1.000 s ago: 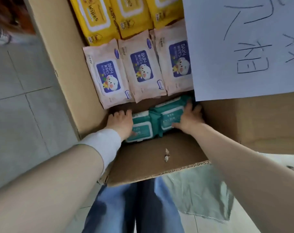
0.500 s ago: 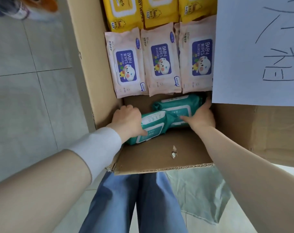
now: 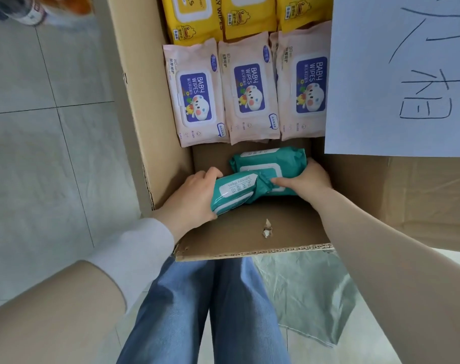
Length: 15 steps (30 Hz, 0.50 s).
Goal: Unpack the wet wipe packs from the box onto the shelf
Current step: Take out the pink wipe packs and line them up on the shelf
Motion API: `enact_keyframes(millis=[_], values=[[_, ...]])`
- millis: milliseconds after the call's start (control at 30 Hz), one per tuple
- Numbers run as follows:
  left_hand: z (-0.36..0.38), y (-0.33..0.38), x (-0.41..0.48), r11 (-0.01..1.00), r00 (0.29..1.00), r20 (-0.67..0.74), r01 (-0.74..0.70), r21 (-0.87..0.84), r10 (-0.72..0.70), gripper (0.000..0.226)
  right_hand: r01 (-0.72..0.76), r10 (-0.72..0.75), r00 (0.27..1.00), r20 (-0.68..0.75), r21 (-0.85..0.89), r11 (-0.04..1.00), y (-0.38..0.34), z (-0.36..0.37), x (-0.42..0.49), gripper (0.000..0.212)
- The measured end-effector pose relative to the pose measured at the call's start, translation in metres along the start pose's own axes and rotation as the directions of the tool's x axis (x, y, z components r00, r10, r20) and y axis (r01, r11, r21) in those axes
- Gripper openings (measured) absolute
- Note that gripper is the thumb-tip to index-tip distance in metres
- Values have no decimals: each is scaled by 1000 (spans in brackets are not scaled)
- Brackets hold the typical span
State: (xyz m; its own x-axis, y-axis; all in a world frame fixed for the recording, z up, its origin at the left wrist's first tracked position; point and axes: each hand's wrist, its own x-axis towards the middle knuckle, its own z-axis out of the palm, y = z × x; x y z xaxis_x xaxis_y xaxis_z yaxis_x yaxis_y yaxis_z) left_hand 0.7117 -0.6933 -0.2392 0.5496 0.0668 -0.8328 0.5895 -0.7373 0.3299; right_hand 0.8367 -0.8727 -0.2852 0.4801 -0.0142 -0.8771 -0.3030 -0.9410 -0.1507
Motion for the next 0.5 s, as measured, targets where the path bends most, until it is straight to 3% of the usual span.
enact_keyframes(millis=[133, 333, 433, 500], values=[[-8, 7, -10, 999, 996, -71, 45, -11, -46, 56, 5, -3, 1000, -25, 70, 998, -1, -8, -7, 81], [-46, 20, -62, 962, 962, -264, -2, -272, -72, 54, 52, -49, 993, -109, 28, 998, -7, -23, -44, 66], [-75, 15, -104, 889, 921, -377, -88, -448, -99, 48, 57, -44, 985, -168, 76, 995, -11, -30, -78, 66], [-98, 8, -135, 766, 908, -390, -141, -628, -153, 40, 73, -47, 979, -197, 127, 989, -17, -34, -109, 63]])
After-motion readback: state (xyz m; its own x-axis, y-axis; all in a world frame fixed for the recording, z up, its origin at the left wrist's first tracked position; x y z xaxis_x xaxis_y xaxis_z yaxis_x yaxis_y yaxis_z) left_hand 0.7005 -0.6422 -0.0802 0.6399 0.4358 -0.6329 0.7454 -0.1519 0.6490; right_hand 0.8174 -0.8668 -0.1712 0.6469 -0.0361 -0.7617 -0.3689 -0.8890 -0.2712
